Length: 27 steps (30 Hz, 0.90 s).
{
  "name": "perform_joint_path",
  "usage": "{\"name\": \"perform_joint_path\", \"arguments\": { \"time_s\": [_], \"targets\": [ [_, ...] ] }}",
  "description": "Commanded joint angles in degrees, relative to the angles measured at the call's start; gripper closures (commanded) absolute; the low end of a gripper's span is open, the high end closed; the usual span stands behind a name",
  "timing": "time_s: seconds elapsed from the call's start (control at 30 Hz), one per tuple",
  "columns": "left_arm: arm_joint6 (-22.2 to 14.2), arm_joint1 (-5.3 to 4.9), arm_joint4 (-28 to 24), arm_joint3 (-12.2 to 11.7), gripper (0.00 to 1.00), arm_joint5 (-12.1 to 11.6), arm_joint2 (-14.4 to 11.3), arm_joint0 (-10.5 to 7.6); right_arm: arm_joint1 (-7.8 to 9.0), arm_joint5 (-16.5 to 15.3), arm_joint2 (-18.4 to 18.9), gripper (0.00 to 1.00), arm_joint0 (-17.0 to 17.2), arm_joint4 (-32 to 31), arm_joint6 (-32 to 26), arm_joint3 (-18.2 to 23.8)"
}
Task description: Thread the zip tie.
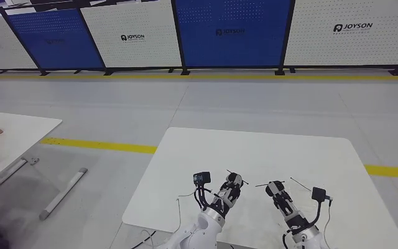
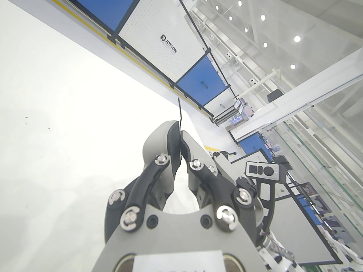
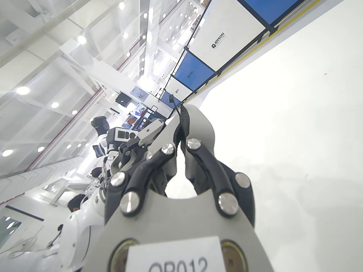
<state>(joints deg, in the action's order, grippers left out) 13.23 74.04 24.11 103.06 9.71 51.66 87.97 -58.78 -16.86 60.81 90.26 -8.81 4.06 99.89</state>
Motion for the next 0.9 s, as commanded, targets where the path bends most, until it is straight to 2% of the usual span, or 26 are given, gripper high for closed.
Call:
{"name": "perform_joint_path", "arguments": {
  "time_s": [0.0, 0.17, 0.3, 0.6, 0.77, 0.87],
  "targets": [
    [0.0, 0.0, 0.0, 0.0, 1.0, 0.0, 0.0, 0.0, 0.0, 0.0, 0.0, 1.0, 0.0, 0.0, 0.0, 0.0],
    [0.0, 0.0, 0.0, 0.0, 1.0, 0.0, 0.0, 0.0, -0.48, 1.4, -0.8, 1.0, -0.6, -0.5, -0.1, 0.3],
    [0.0, 0.0, 0.0, 0.0, 1.0, 0.0, 0.0, 0.0, -1.55, 4.3, -3.2, 1.0, -2.8, -2.8, 0.7, -1.2],
    [0.0, 0.0, 0.0, 0.0, 1.0, 0.0, 0.0, 0.0, -1.56, 4.3, -3.2, 1.0, -2.8, -2.8, 0.7, -1.1],
    [0.0, 0.0, 0.0, 0.0, 1.0, 0.0, 0.0, 0.0, -1.88, 1.0, -2.4, 1.0, -1.9, -2.0, 1.4, -0.9],
    [0.0, 0.0, 0.0, 0.0, 1.0, 0.0, 0.0, 0.0, -2.06, 0.9, -2.0, 1.0, -1.8, -2.2, 1.1, -0.9]
  ]
}}
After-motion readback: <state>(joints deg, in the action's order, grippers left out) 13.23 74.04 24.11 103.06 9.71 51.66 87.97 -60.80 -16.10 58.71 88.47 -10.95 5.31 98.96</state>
